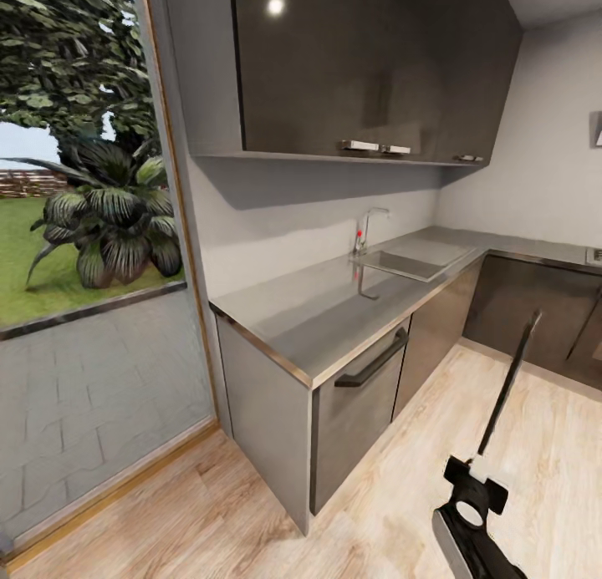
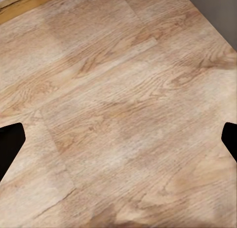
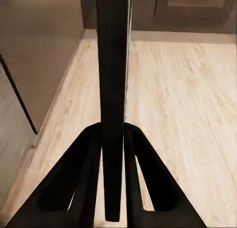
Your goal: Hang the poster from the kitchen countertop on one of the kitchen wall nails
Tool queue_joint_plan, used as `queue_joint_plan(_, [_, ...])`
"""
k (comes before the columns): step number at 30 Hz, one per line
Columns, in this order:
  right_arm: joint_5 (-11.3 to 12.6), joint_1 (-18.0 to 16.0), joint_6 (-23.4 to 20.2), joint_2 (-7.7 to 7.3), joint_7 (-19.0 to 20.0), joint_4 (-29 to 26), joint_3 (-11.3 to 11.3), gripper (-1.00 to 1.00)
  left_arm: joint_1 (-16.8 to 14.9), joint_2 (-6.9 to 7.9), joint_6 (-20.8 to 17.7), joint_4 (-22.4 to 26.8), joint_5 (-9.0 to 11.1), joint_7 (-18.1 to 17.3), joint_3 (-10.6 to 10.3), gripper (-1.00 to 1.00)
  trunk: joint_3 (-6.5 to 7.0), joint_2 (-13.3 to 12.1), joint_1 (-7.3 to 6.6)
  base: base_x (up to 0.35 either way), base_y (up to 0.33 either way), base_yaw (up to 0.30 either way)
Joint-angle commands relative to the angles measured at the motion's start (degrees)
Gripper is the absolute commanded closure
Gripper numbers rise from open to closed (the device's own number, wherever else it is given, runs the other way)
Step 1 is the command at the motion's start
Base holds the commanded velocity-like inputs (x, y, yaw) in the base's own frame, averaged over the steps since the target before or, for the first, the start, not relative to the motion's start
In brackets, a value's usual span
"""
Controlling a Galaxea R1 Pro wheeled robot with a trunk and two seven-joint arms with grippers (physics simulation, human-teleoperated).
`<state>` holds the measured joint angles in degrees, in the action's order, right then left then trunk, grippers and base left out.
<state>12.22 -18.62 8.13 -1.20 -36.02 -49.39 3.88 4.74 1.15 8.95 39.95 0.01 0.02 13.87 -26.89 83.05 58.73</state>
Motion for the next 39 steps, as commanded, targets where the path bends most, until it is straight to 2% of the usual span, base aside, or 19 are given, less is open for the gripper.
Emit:
queue_joint_plan(1, [0.6,0.6,0.9,-0.02,1.8,0.3,0.8,1.0,0.0,-0.01,0.1,0.0,0.0,0.0,0.0,-1.0,-0.04,0.0,0.0,0.0,0.0,0.0])
queue_joint_plan(2, [0.7,2.6,2.6,-0.03,6.4,1.7,3.2,1.0,0.0,-0.01,0.1,0.0,0.0,0.0,0.0,-1.0,-0.04,0.0,0.0,0.0,0.0,0.0])
queue_joint_plan(4, [0.7,4.3,4.0,-0.03,10.0,2.8,4.7,1.0,0.0,-0.01,0.1,0.0,0.0,-0.1,0.0,-1.0,-0.04,0.0,0.0,0.0,0.0,0.0])
queue_joint_plan(7, [0.7,6.6,5.9,-0.03,13.7,4.3,5.7,1.0,0.0,-0.01,0.0,0.0,0.0,-0.1,0.0,-1.0,-0.04,0.0,0.0,0.0,0.0,0.0])
queue_joint_plan(10, [0.7,8.1,8.7,-0.03,15.5,5.1,6.0,1.0,0.0,-0.01,0.0,0.0,0.0,-0.1,0.0,-1.0,-0.04,0.0,0.0,0.0,0.0,0.0])
queue_joint_plan(17, [0.6,10.3,11.5,-0.04,17.0,5.8,6.3,1.0,0.0,-0.01,0.1,0.0,0.0,-0.1,0.0,-1.0,-0.04,0.0,0.0,-0.115,-0.039,0.045])
queue_joint_plan(28, [0.5,10.5,11.6,-0.03,17.0,5.8,6.3,1.0,0.0,-0.01,0.1,0.0,0.0,-0.1,0.0,-1.0,-0.04,0.0,0.0,-0.175,-0.019,0.257])
queue_joint_plan(33, [0.4,10.5,11.4,-0.04,16.9,5.8,6.3,1.0,0.0,-0.01,0.1,0.1,0.0,-0.2,0.0,-1.0,-0.04,0.0,0.0,-0.247,0.0,0.054])
queue_joint_plan(39, [0.4,10.5,11.5,-0.03,16.9,6.5,6.1,1.0,0.0,-0.09,0.2,0.5,0.0,0.0,-0.1,-1.0,-0.04,0.0,0.0,-0.036,0.0,0.004])
